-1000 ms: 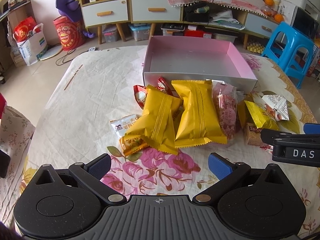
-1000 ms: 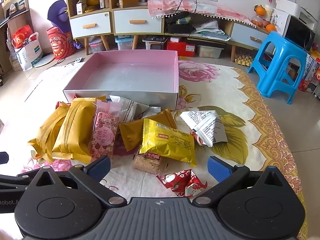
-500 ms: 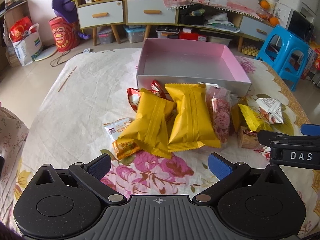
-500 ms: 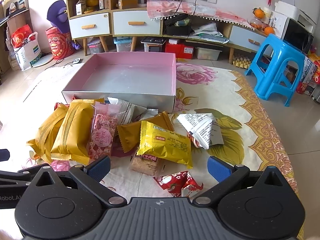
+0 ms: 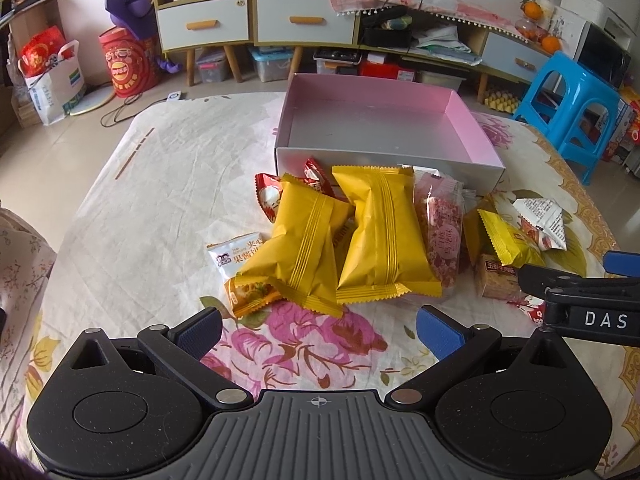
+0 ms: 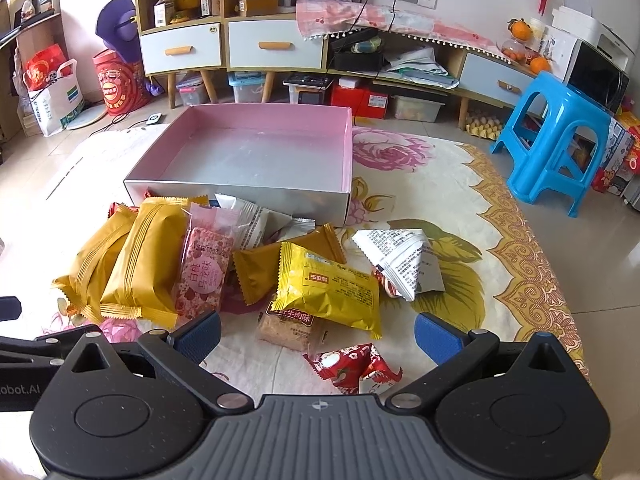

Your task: Organize snacks

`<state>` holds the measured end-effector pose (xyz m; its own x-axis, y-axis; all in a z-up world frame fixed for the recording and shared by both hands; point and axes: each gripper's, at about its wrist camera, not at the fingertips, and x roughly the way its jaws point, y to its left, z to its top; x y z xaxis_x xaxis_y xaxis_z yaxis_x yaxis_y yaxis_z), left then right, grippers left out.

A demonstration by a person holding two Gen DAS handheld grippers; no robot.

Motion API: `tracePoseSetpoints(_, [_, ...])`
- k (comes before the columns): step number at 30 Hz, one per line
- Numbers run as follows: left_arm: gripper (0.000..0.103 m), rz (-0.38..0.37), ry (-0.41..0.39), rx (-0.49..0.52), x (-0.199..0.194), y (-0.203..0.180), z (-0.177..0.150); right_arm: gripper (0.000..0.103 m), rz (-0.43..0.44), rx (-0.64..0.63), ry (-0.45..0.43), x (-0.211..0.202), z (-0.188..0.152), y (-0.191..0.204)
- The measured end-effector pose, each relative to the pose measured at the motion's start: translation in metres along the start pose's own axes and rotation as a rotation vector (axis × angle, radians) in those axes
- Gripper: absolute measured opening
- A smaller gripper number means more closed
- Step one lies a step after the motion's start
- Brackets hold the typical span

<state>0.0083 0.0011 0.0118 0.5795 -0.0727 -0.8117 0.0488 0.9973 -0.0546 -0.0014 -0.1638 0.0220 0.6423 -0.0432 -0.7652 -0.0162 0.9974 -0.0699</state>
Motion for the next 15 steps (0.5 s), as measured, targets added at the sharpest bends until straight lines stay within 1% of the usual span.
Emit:
tracePoseSetpoints(4, [0.103,0.003,0.000,0.006,0.0001,-0.0006,-0.0005,0.095,0.002,-0.006,-0.002,-0.0007,-0.0006,0.0004])
tracePoseSetpoints(7, [0.103,0.022,0.001,0.008,0.0010,-0.0016,-0.0008,0.095,0.003,-0.008,0.004,-0.0001,-0.0011,0.0005])
tracePoseSetpoints(11, [0.103,0.029,-0.005,0.018,0.0006,-0.0032,-0.0007,0.095,0.016,-0.010,0.009,-0.0005,-0.0007,-0.0003])
tracePoseSetpoints(15, [0.103,0.020,-0.003,0.017,0.0007,-0.0039,-0.0007,0.095,0.024,-0.009,0.013,0.0003,-0.0001,-0.0018])
